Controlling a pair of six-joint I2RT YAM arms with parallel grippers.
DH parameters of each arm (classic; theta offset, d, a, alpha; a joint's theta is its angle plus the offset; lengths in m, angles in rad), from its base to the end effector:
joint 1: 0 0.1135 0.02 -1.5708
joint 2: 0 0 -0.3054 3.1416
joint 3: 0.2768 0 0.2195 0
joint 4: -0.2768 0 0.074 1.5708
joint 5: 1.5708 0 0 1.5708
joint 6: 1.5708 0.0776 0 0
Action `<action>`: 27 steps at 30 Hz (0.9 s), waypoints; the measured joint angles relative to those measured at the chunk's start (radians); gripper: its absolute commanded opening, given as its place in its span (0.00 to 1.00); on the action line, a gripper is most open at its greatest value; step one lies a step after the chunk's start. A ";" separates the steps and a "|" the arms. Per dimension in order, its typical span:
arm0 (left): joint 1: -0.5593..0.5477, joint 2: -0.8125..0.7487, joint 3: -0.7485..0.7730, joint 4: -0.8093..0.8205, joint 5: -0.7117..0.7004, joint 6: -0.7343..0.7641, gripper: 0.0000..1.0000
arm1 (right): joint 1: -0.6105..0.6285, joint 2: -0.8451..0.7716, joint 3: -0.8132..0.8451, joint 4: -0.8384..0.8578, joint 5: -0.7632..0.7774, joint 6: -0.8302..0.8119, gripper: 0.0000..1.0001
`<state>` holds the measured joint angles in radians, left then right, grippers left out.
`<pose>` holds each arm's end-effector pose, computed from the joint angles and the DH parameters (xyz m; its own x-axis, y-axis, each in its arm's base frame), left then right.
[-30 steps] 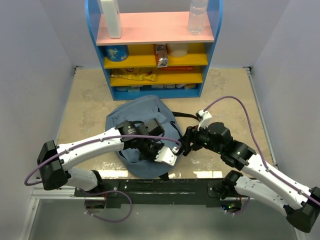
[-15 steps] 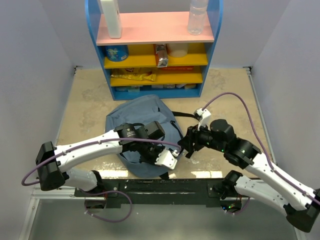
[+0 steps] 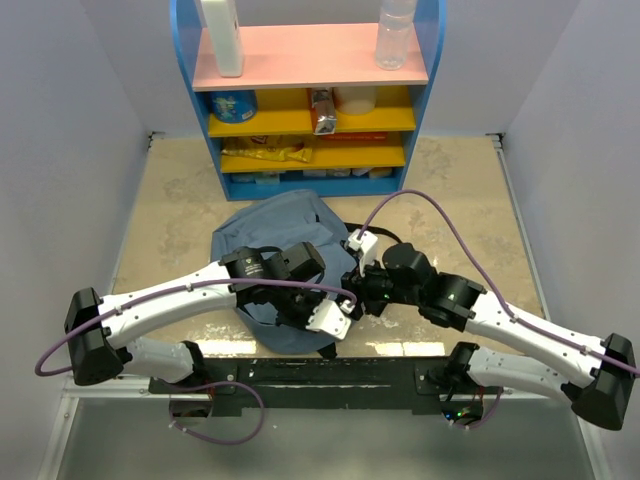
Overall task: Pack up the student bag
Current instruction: Zip the student bag at the center of the board.
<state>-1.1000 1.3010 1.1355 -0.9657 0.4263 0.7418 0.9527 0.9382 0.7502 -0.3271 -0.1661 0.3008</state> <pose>0.0704 -0.2091 0.3013 0.2995 0.7676 -0.5666 0.9344 -0.3560 0.0117 0.0991 0.1615 0.3051 -0.5355 -0.2489 -0.8070 -0.7627 0.5528 0.3356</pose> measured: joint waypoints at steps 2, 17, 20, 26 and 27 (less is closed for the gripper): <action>0.000 -0.002 -0.003 0.000 0.000 0.000 0.00 | 0.008 0.006 0.000 0.006 0.001 -0.005 0.55; 0.000 -0.006 -0.005 0.003 0.000 -0.002 0.00 | 0.020 0.050 -0.001 0.036 0.060 -0.007 0.34; 0.000 -0.005 -0.005 0.003 -0.003 -0.002 0.00 | 0.022 0.050 -0.001 0.035 0.079 -0.010 0.17; 0.000 -0.005 -0.005 0.003 -0.004 -0.001 0.00 | 0.023 0.043 0.000 0.005 0.124 -0.003 0.00; 0.000 -0.005 -0.005 0.003 -0.004 0.000 0.00 | 0.023 0.035 0.001 -0.006 0.132 -0.002 0.00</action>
<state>-1.1000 1.2957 1.1305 -0.9630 0.4225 0.7414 0.9752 0.9737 0.7509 -0.3336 -0.0345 0.2989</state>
